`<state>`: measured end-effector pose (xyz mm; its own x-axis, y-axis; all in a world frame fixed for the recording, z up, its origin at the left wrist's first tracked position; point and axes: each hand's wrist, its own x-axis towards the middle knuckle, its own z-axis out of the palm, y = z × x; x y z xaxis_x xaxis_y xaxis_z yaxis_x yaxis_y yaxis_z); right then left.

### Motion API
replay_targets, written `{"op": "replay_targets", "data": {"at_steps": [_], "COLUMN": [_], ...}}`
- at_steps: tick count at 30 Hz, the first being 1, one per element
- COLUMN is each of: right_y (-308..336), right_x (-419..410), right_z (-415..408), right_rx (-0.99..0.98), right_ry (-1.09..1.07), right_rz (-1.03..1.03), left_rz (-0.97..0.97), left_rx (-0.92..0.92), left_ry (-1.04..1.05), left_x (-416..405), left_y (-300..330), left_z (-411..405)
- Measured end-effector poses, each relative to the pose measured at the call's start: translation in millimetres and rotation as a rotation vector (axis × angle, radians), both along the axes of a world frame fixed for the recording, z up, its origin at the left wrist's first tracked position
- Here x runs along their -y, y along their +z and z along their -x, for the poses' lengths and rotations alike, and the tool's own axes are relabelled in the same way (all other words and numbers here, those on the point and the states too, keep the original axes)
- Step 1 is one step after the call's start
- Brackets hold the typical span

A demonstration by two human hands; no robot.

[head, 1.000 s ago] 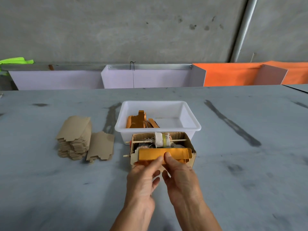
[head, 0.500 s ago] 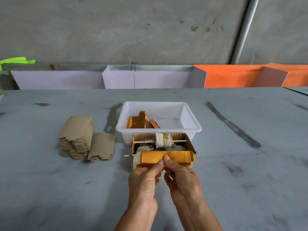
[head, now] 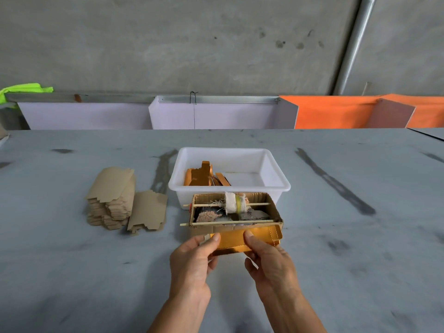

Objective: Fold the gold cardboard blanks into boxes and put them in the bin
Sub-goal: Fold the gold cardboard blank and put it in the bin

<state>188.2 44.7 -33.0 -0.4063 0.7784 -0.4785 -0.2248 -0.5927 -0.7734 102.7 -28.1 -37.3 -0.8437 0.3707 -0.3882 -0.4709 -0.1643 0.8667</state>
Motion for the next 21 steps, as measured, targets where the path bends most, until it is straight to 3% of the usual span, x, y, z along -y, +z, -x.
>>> {"op": "replay_targets", "data": {"at_steps": [16, 21], "right_y": [0.4, 8.4], "right_x": [-0.6, -7.9], "right_z": [6.7, 2.6], "right_rx": [0.024, -0.06], "right_ry": [-0.009, 0.053], "right_rz": [0.06, 0.114], "left_rz": [0.058, 0.044], "left_rx": [-0.026, -0.057], "left_ry": [-0.022, -0.009], "left_x": [6.0, 4.5], "left_y": [1.5, 10.7], "left_z": [-0.3, 7.3]}}
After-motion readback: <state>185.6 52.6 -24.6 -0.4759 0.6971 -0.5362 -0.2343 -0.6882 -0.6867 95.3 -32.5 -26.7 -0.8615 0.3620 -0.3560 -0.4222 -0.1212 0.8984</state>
